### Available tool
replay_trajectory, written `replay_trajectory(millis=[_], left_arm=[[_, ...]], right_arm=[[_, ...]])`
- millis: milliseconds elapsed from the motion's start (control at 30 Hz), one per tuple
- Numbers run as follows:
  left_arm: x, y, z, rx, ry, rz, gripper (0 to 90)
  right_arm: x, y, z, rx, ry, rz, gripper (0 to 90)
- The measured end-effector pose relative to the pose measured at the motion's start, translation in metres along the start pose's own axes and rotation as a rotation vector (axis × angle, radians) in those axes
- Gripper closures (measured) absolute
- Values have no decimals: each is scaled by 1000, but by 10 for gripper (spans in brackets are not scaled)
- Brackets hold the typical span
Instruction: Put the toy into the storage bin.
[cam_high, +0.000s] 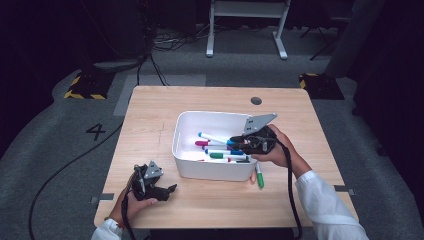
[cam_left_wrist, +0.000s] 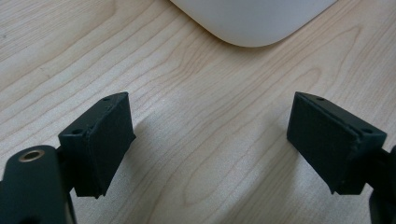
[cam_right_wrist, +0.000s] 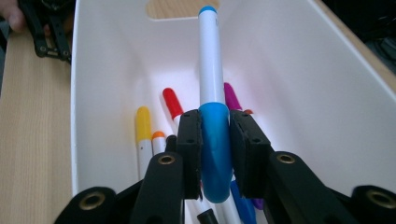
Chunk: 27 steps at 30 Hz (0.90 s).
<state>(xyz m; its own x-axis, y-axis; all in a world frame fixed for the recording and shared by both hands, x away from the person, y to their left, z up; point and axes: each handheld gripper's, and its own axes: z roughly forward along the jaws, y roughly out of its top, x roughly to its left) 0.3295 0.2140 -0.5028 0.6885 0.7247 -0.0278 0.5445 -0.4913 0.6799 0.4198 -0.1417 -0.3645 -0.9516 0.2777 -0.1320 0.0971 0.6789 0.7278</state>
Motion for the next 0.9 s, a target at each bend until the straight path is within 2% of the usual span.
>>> replay_trajectory(millis=[333,533,633,767,900], left_arm=[[0,0,0,0,6,-1,147],[0,0,0,-1,6,-1,147],[0,0,0,-1,7,-1,147],[0,0,0,-2,7,1,147],[-1,0,0,-1,7,-2,147]], right_arm=[[5,-3,18,146,51,-43,753],[5,-4,20,170,83,-48,750],[5,-4,19,163,76,-39,703],[4,-4,15,139,41,-16,622],[1,-5,1,67,-10,15,562]])
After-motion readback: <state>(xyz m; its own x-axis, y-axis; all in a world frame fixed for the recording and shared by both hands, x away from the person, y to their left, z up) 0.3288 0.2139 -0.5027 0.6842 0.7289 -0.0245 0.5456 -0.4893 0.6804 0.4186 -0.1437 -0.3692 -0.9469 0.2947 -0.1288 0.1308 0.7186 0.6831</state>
